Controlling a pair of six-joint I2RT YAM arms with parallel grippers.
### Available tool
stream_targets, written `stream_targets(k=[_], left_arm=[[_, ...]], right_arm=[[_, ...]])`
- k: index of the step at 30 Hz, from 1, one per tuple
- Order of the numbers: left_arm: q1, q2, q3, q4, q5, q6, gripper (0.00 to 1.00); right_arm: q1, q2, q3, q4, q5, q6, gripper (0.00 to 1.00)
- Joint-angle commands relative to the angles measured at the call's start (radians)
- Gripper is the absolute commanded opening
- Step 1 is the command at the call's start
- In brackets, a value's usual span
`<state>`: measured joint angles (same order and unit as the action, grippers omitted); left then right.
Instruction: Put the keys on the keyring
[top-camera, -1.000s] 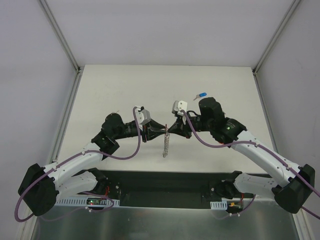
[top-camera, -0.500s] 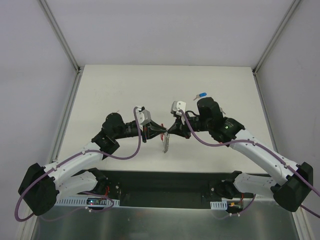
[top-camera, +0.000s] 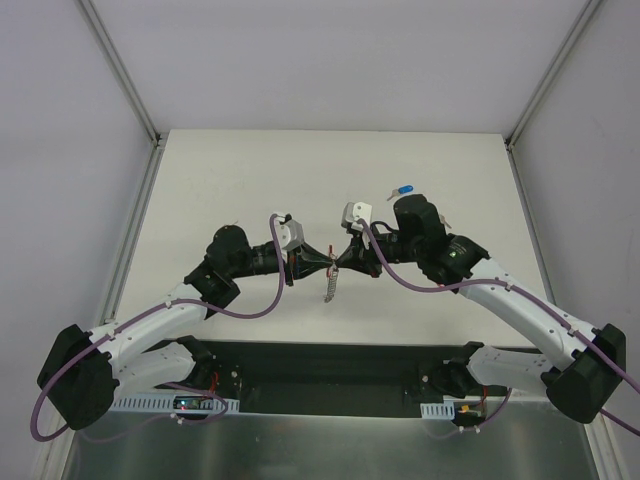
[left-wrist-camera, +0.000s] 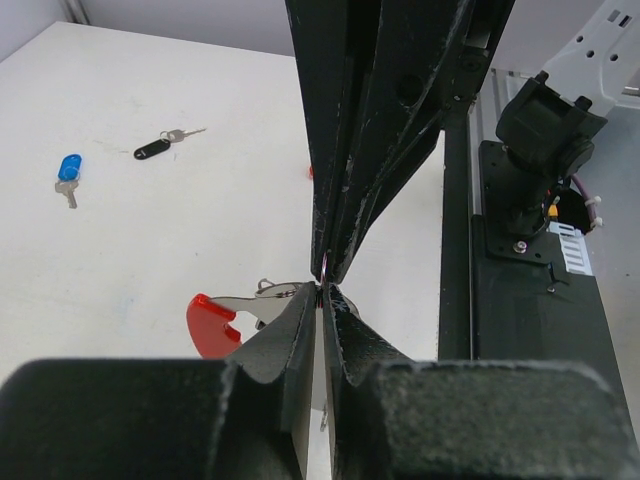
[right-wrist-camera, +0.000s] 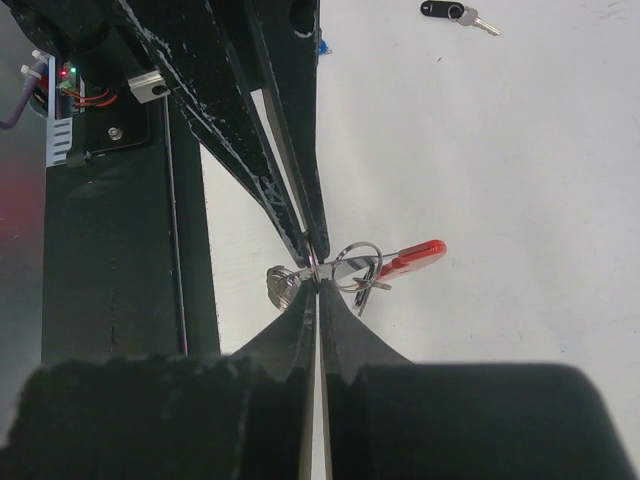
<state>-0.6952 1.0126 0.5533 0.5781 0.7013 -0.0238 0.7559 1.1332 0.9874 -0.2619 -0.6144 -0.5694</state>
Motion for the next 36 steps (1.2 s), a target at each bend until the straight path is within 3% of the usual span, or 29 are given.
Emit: stream_targets(k=[1, 8, 14, 26, 28, 31, 35, 36], left_arm=[[-0.01, -0.003, 0.042, 0.011, 0.02, 0.015, 0.08], [-0.009, 0.0, 0.048, 0.009, 0.024, 0.015, 0.12], [-0.01, 0.006, 0.048, 0.003, 0.03, 0.015, 0.05], [-0.01, 0.024, 0.062, -0.035, 0.037, 0.035, 0.11], [-0.01, 0.026, 0.063, -0.037, 0.037, 0.036, 0.1], [-0.01, 0.023, 0.066, -0.037, 0.035, 0.036, 0.01], [-0.009, 0.008, 0.074, -0.044, 0.007, 0.033, 0.0], [-0.01, 0.003, 0.079, -0.085, -0.006, 0.033, 0.0]], right_arm=[[-0.003, -0.006, 0.048, 0.032, -0.041, -0.017, 0.01], [-0.001, 0.002, 0.054, 0.024, -0.047, -0.02, 0.02], [-0.003, 0.002, 0.057, 0.018, -0.047, -0.021, 0.01], [-0.001, 0.002, 0.063, 0.013, -0.05, -0.021, 0.01], [-0.001, 0.004, 0.065, 0.012, -0.048, -0.021, 0.01], [-0.001, 0.007, 0.066, 0.01, -0.045, -0.023, 0.01], [-0.001, 0.017, 0.076, -0.011, -0.038, -0.018, 0.01], [0.0, 0.02, 0.079, -0.017, -0.03, -0.014, 0.05]])
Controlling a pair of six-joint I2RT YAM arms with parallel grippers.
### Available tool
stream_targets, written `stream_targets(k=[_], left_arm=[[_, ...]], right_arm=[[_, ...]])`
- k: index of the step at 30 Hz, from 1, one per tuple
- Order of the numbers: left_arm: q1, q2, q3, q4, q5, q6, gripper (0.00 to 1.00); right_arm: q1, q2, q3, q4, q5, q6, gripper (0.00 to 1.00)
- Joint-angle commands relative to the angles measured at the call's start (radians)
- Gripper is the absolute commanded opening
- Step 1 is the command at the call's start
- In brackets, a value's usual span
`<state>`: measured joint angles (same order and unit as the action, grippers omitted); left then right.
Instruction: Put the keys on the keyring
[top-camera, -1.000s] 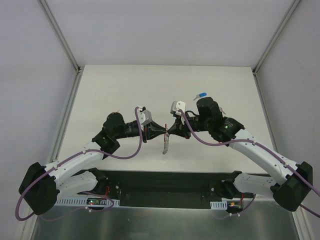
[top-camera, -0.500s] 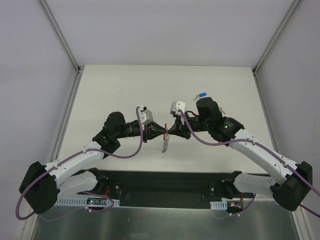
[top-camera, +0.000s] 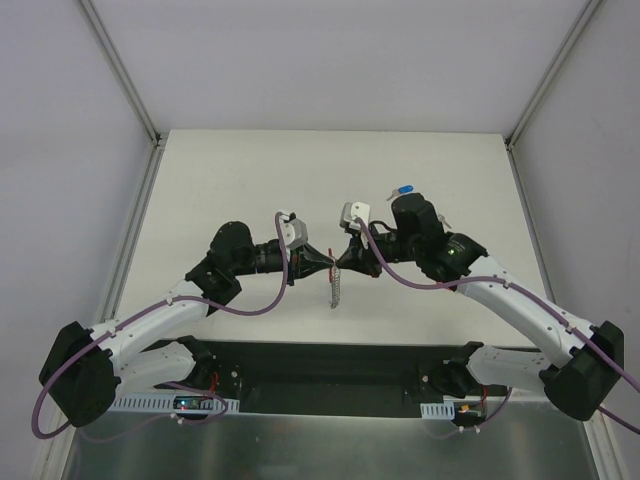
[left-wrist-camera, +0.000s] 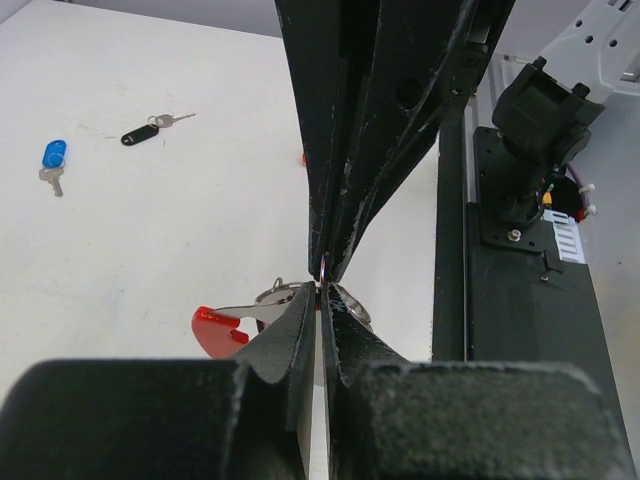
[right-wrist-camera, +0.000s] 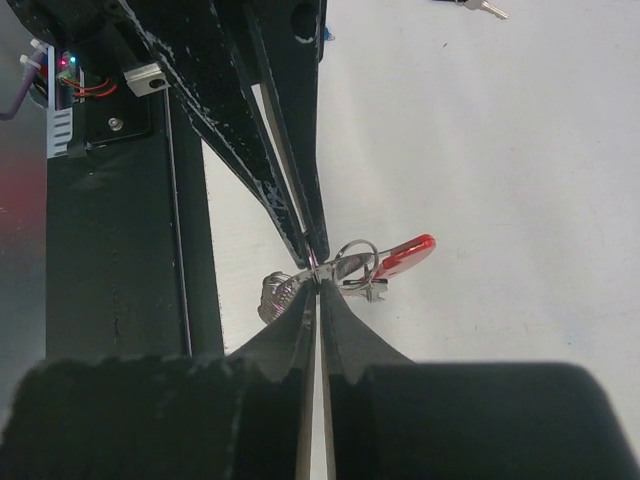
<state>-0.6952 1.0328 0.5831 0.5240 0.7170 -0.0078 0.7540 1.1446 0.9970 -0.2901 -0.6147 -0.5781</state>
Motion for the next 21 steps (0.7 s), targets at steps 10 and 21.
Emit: stream_targets(k=[10, 21], left_arm=[[-0.009, -0.138, 0.146, -0.387, -0.267, 0.055, 0.0], [0.036, -0.27, 0.215, -0.758, -0.373, 0.097, 0.0]], right_arm=[[-0.054, -0.068, 0.037, 0.022, 0.087, 0.122, 0.7], [-0.234, -0.175, -0.08, -0.009, 0.367, 0.377, 0.96]])
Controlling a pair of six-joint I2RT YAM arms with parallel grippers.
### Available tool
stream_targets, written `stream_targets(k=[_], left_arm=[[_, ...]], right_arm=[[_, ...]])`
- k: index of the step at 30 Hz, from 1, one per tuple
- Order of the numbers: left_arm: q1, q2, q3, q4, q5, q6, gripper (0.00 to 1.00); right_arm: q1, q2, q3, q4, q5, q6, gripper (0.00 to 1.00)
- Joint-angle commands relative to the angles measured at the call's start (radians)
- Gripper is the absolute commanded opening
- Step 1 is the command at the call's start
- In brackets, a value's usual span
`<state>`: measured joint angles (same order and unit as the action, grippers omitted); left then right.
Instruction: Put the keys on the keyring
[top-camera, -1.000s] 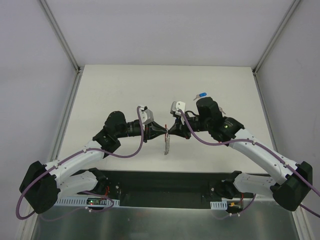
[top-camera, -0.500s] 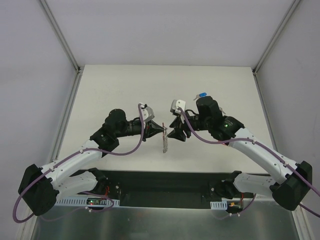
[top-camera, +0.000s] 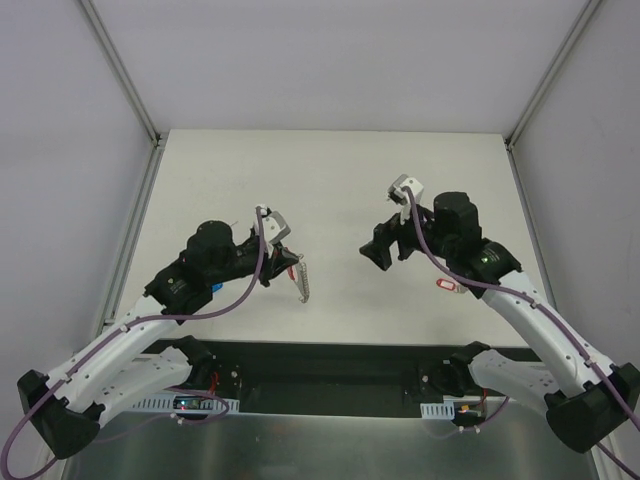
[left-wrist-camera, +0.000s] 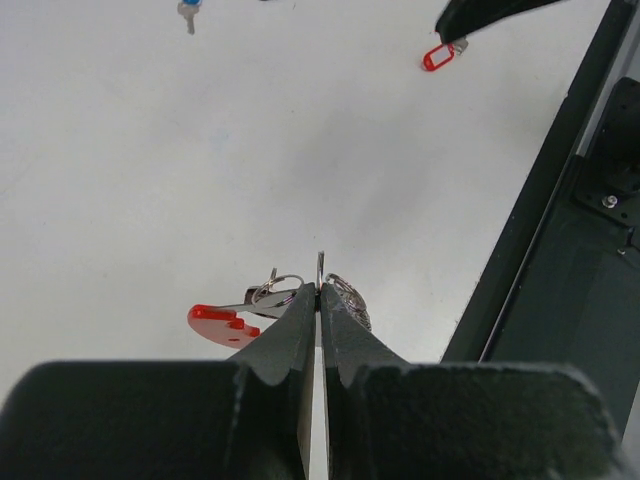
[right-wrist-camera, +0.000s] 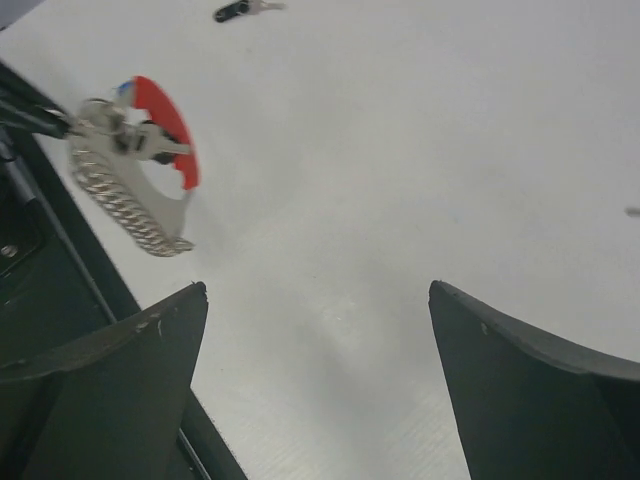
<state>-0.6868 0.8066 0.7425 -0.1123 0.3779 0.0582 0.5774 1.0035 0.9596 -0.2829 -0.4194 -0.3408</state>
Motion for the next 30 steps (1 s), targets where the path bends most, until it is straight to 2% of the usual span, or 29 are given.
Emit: stream_targets(k=[1, 8, 13, 18, 23, 25, 30], left_arm=[[0.033, -0.053, 0.06, -0.131, -0.028, 0.048, 0.0], [0.061, -0.089, 0.046, -0.171, -0.057, 0.111, 0.0], [0.076, -0.133, 0.011, -0.17, -0.079, 0.132, 0.0], [0.079, -0.165, -0.012, -0.173, -0.12, 0.138, 0.0], [0.079, -0.181, -0.017, -0.171, -0.172, 0.144, 0.0], [0.079, -0.187, -0.022, -0.171, -0.195, 0.144, 0.0], [0.079, -0.19, -0.028, -0.17, -0.217, 0.152, 0.0]], right_arm=[[-0.103, -0.04, -0.062, -0.028, 0.194, 0.164, 0.96], [-0.352, -0.072, -0.146, -0.175, 0.298, 0.336, 0.96], [-0.539, -0.052, -0.191, -0.237, 0.32, 0.436, 0.98], [-0.574, 0.003, -0.209, -0.239, 0.356, 0.464, 0.97], [-0.605, 0.07, -0.191, -0.17, 0.36, 0.428, 0.99], [-0.61, 0.102, -0.159, -0.112, 0.36, 0.39, 0.94], [-0.643, 0.331, -0.015, -0.056, 0.279, 0.345, 0.88]])
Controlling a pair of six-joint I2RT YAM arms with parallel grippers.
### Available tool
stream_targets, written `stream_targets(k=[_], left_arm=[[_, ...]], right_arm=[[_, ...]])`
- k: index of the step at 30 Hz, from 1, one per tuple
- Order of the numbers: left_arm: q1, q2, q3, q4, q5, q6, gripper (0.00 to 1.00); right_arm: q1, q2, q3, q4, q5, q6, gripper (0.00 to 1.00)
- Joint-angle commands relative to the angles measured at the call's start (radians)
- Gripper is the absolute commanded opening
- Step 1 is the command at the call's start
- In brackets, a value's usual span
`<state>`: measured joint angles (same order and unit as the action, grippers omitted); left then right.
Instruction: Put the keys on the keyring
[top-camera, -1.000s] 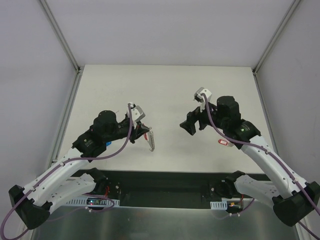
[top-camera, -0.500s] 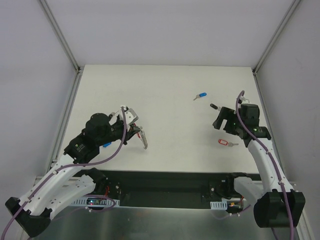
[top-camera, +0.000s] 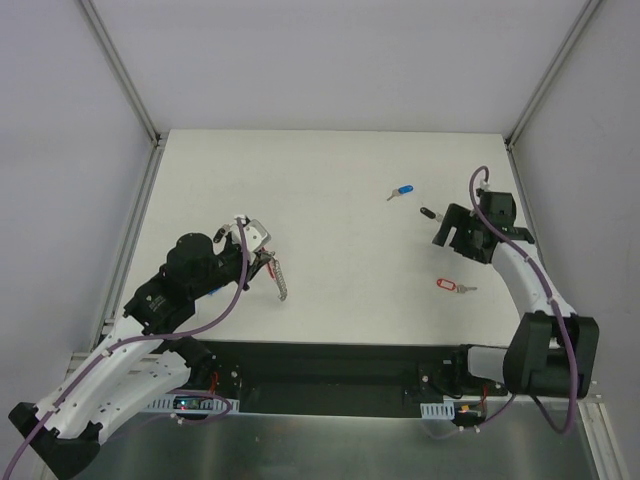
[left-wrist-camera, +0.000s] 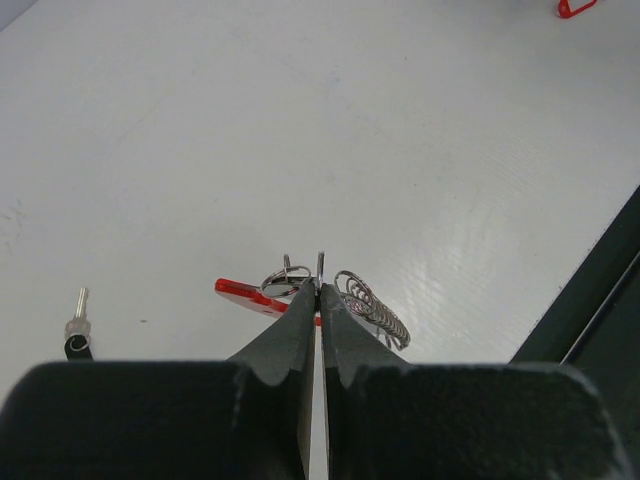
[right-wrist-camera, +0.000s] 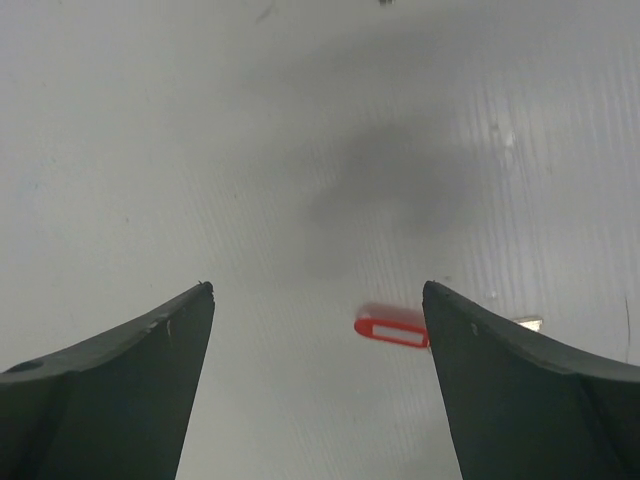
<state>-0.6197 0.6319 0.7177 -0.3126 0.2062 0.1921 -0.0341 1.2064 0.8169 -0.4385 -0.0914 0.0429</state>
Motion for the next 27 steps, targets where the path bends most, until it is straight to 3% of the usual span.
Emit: stream_targets(k=[1, 6, 7, 11, 18, 27], left_arm=[[0.012, -0.014, -0.003, 0.029, -0.047, 0.02, 0.0], [0.012, -0.005, -0.006, 0.029, -0.05, 0.023, 0.0], [0.012, -0.001, -0.006, 0.029, -0.054, 0.024, 0.0], [0.012, 0.006, -0.008, 0.03, -0.067, 0.03, 0.0], [0.014, 0.014, -0.008, 0.029, -0.057, 0.032, 0.0], [0.014, -0.015, -0.012, 0.029, -0.064, 0.029, 0.0]], right_arm=[[-0.038, 0.162, 0.177, 0.116, -0.066, -0.069, 0.85], [-0.084, 0.391, 0.316, 0.133, -0.158, -0.069, 0.8], [-0.089, 0.421, 0.335, 0.133, -0.174, -0.069, 0.76], [-0.099, 0.492, 0.369, 0.124, -0.182, -0.048, 0.75], [-0.099, 0.368, 0.237, 0.031, -0.033, 0.014, 0.75], [-0.098, 0.171, 0.036, -0.025, 0.048, 0.064, 0.75]])
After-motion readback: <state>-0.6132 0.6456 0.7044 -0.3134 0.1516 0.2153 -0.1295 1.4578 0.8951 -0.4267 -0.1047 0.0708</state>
